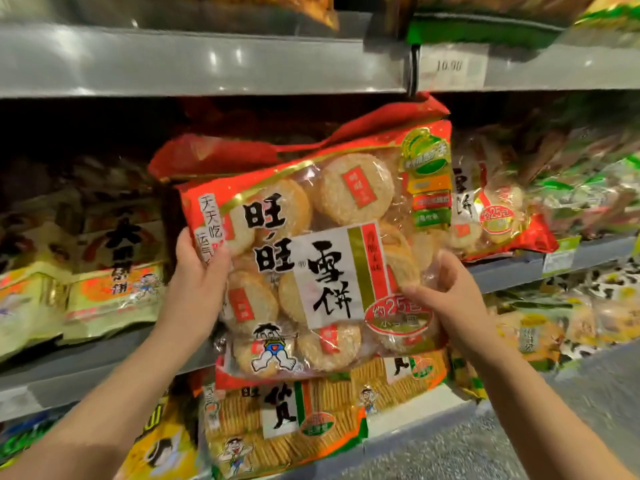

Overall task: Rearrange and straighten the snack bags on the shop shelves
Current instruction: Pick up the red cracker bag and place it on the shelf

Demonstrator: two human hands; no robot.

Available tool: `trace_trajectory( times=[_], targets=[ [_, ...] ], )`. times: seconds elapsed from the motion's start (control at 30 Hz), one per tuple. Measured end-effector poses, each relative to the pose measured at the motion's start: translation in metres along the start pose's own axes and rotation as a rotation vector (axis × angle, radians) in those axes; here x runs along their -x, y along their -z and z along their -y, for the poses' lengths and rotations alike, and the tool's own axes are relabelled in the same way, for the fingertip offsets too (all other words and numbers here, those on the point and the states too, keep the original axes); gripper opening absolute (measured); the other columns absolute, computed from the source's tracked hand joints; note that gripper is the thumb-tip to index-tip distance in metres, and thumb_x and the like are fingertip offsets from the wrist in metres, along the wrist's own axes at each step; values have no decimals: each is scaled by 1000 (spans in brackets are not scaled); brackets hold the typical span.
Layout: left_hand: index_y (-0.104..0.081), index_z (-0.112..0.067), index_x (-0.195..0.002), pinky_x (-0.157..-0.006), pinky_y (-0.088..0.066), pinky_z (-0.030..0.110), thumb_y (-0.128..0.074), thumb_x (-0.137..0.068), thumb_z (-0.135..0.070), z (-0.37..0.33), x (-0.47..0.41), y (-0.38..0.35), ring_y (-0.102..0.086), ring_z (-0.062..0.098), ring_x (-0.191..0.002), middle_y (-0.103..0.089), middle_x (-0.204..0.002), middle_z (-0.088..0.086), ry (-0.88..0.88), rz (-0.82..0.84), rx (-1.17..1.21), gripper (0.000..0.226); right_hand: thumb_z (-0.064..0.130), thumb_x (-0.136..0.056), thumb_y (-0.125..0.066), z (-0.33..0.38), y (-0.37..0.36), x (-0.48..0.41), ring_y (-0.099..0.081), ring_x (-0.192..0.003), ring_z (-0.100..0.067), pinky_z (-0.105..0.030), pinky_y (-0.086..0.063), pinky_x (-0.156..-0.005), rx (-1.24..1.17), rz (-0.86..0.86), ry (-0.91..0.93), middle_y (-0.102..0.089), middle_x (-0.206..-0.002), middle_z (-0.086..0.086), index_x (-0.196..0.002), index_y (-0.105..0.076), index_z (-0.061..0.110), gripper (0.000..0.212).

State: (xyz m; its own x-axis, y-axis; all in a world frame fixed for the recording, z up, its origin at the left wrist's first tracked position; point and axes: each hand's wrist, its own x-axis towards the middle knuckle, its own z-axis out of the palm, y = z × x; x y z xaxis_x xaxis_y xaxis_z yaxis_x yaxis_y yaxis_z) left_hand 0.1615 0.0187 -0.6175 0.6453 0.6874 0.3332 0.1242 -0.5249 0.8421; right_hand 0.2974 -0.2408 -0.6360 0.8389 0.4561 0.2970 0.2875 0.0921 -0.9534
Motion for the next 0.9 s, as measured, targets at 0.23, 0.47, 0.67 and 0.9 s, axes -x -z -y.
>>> trace_trajectory(
  times=[0.23, 0.47, 0.67, 0.9],
  targets=[
    [8, -31, -146, -111, -20, 41, -54, -85, -46, 1, 3, -2, -13, 21, -142, 0, -156, 3, -84, -10, -186, 89, 28, -51, -87, -4, -28, -27, -70, -82, -23, -32, -57, -66, -85, -41, 7, -69, -96, -8, -97, -56, 18, 56],
    [21, -35, -142, -114, -12, 46, -61, -69, -64, 8, -3, -12, 5, 31, -144, 25, -153, 6, -167, 10, -565, 114, 24, -75, -74, 4, -50, -64, -67, -84, -16, -30, -54, -68, 5, -68, -8, -65, -96, 0, -96, -53, 23, 30],
    [12, -33, -145, -111, -19, 53, -63, -74, -57, 6, -12, -22, 0, 40, -141, 17, -154, 9, -92, -12, -642, 106, 47, -80, -65, -8, -60, -82, -49, -70, -12, -27, -37, -58, 364, -120, 36, -50, -80, 4, -94, -45, 13, 42],
    [-21, -17, -139, -103, -34, 56, -66, -73, -53, -1, -33, -28, -26, 49, -123, -20, -139, 23, -166, -111, -753, 88, 57, -85, -49, -2, -68, -110, -52, -91, -25, -36, -41, -66, 749, -169, 68, -56, -97, -6, -95, -46, 13, 45]
  ],
)
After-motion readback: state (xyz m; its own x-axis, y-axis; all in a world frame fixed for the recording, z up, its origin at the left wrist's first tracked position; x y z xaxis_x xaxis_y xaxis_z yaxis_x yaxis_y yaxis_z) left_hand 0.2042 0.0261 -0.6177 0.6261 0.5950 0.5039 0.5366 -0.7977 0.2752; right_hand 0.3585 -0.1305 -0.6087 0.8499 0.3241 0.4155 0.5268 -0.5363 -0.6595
